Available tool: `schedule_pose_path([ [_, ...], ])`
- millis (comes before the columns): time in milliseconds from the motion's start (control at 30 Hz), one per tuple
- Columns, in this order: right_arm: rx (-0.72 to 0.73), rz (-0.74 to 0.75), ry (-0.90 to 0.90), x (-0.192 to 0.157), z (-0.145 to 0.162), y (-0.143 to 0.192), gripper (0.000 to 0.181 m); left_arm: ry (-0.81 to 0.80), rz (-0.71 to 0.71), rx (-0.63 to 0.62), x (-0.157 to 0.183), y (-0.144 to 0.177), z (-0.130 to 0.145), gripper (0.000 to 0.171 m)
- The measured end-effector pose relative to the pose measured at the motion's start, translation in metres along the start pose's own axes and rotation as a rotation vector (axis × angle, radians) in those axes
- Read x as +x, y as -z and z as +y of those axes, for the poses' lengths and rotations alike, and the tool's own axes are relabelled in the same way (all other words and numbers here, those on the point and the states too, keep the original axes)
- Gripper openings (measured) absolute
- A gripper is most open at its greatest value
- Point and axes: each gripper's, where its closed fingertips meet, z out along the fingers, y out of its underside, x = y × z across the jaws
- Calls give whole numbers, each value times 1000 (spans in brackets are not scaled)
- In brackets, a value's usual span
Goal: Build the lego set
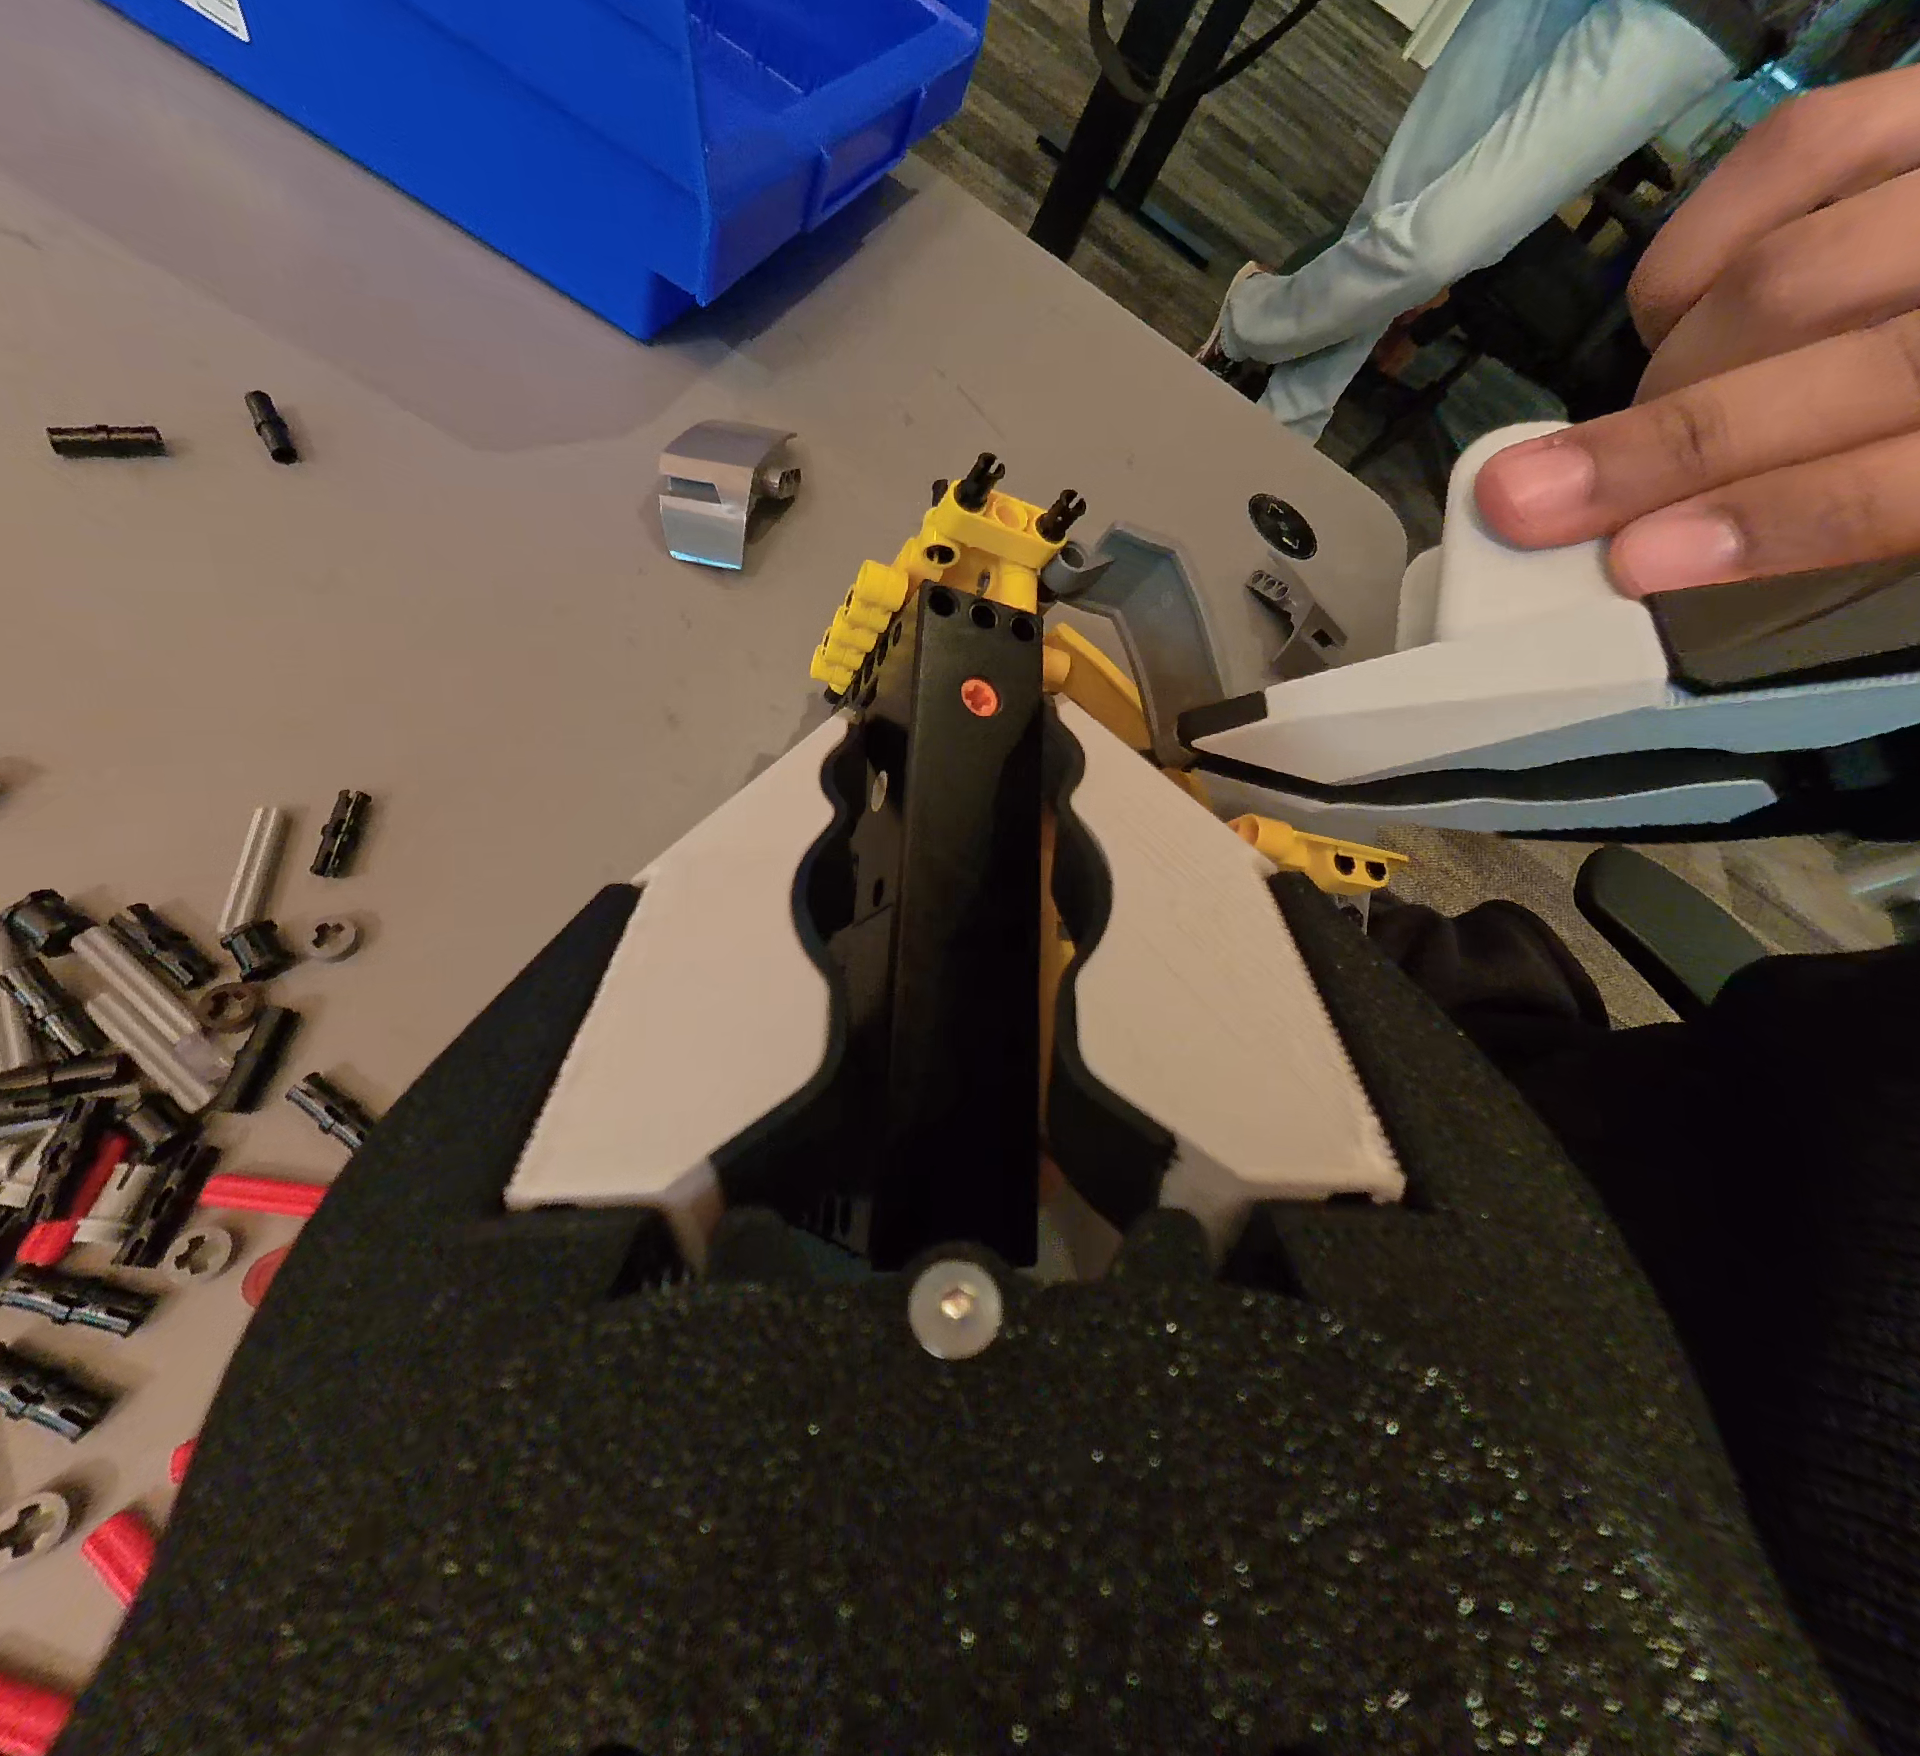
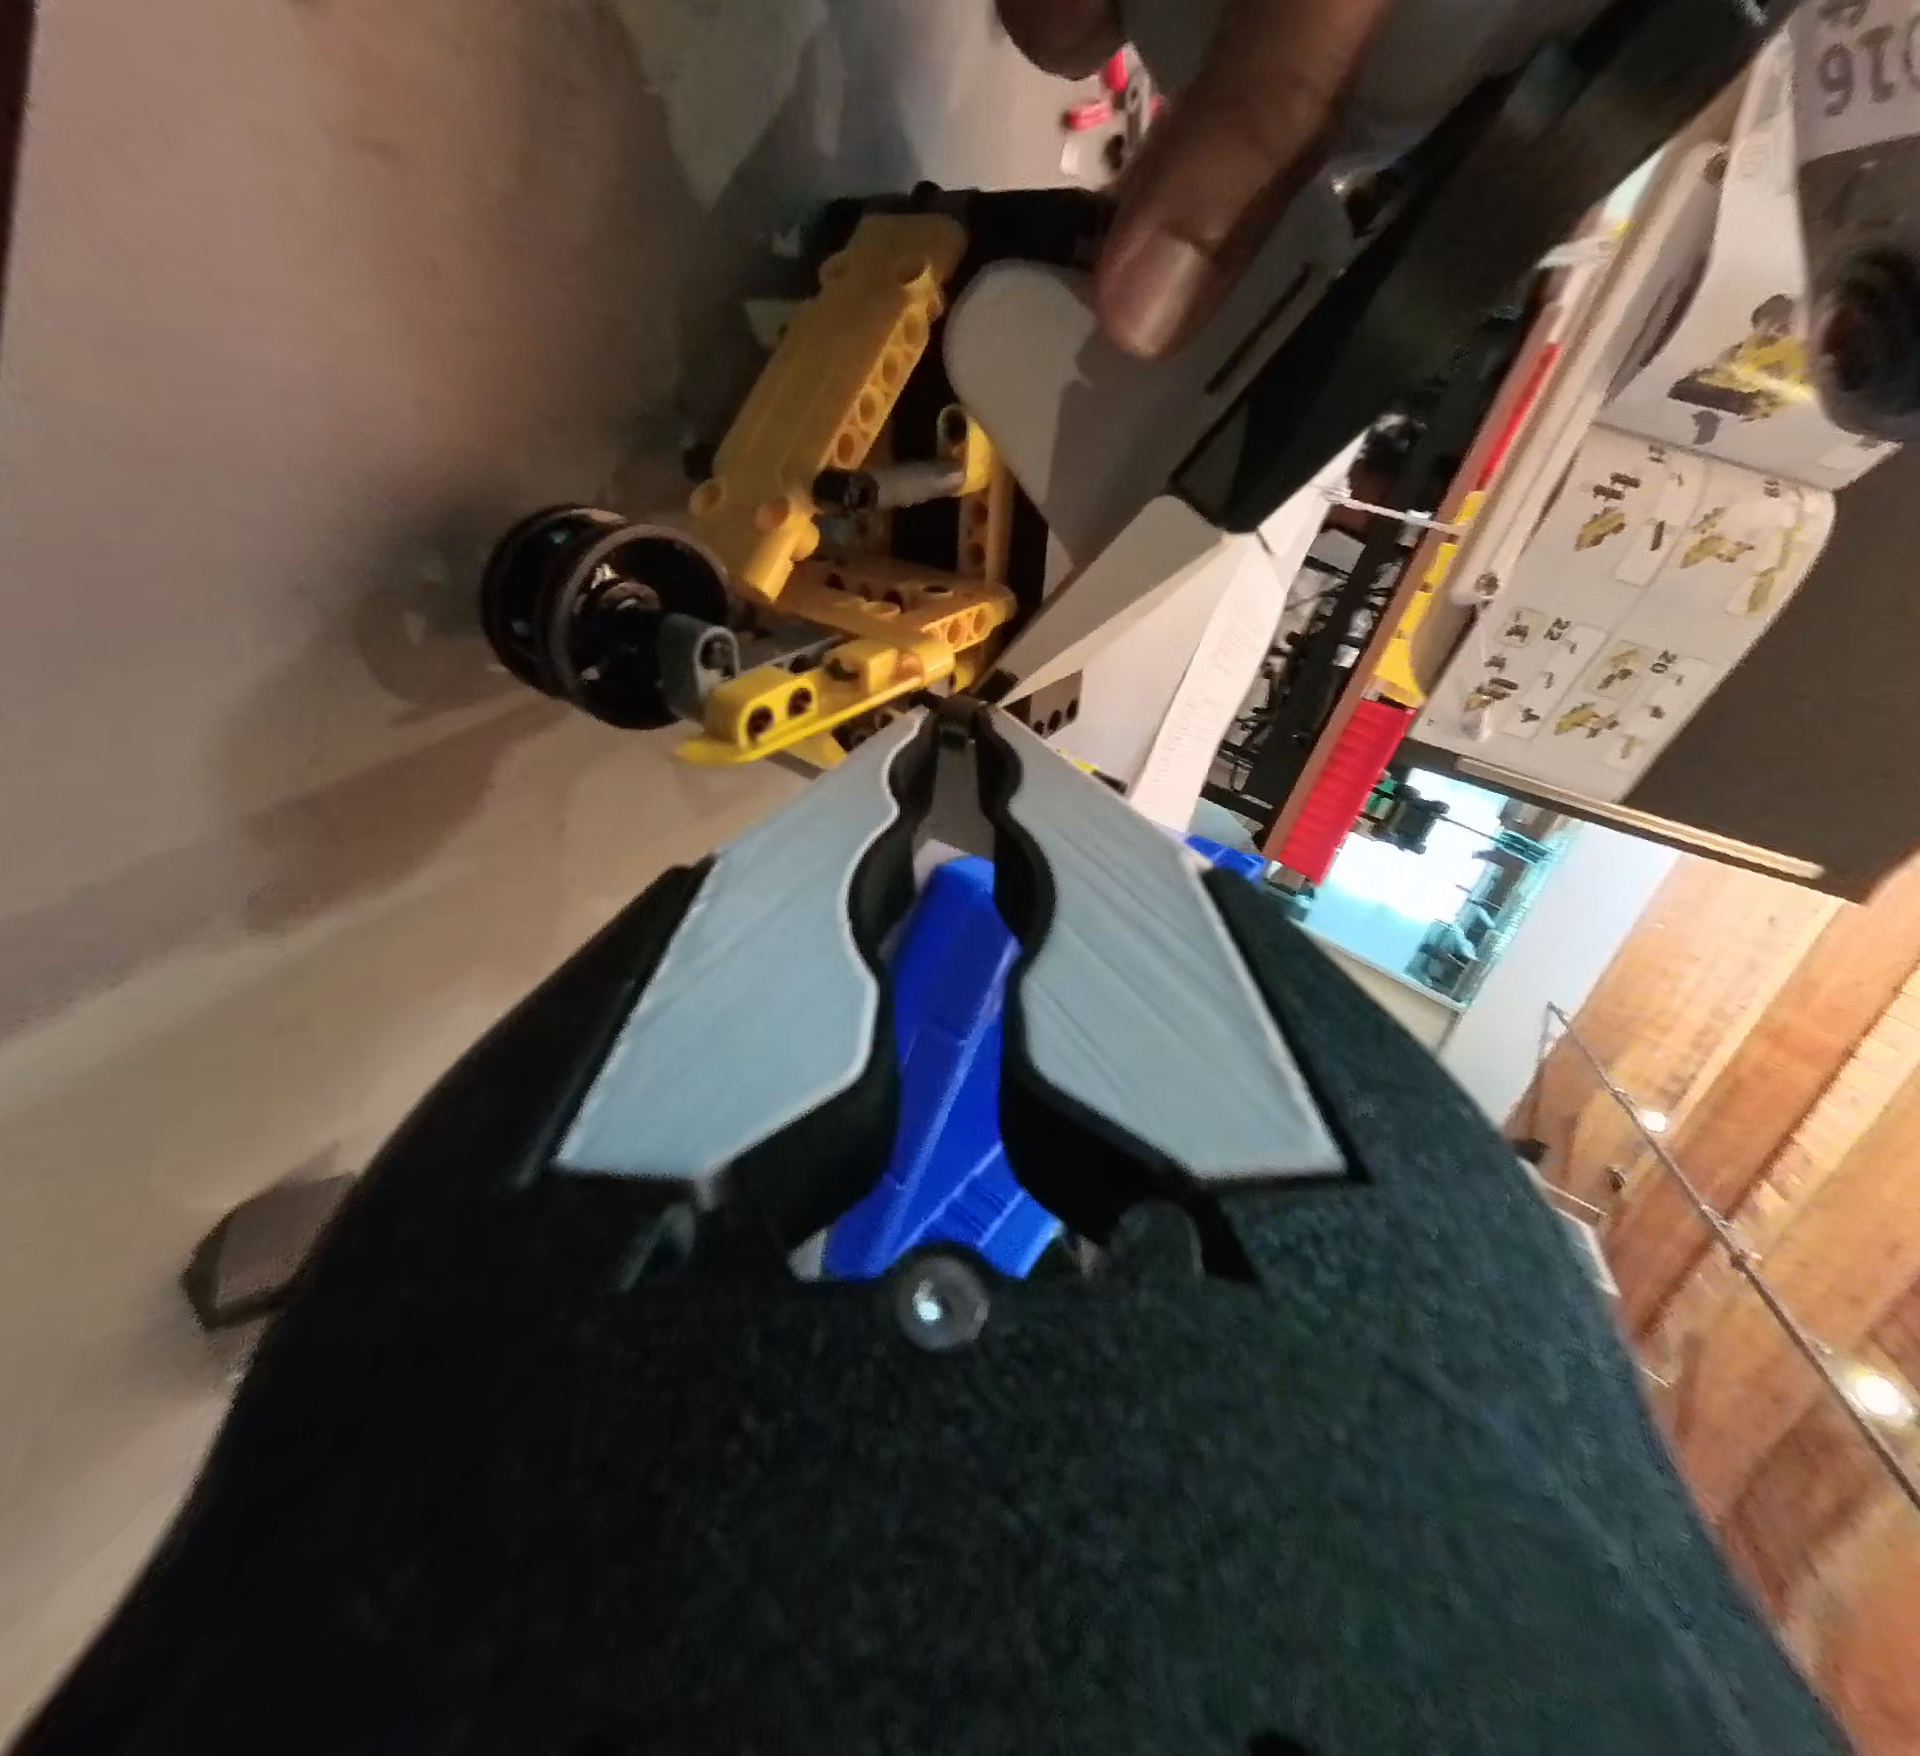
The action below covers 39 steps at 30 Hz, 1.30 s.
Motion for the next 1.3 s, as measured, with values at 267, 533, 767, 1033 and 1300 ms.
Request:
schedule_pose_path([
  [267,-84,203,28,1,1,-1,6,-1,-10,2,-1,0,0,32],
  [533,-78,261,-18,1,1,-2,6,-17,-16,-1,-1,0,1,32],
  [767,4,223,-193,-5,0,-4,7,-17,-25,-11,-1,0,1,32],
  [1033,59,218,-217,-3,-1,-3,9,-11,-9,-6,-1,0,0,32],
  [1300,282,75,-651,2,-1,16,24,1,20,-6,2,0,1,32],
])
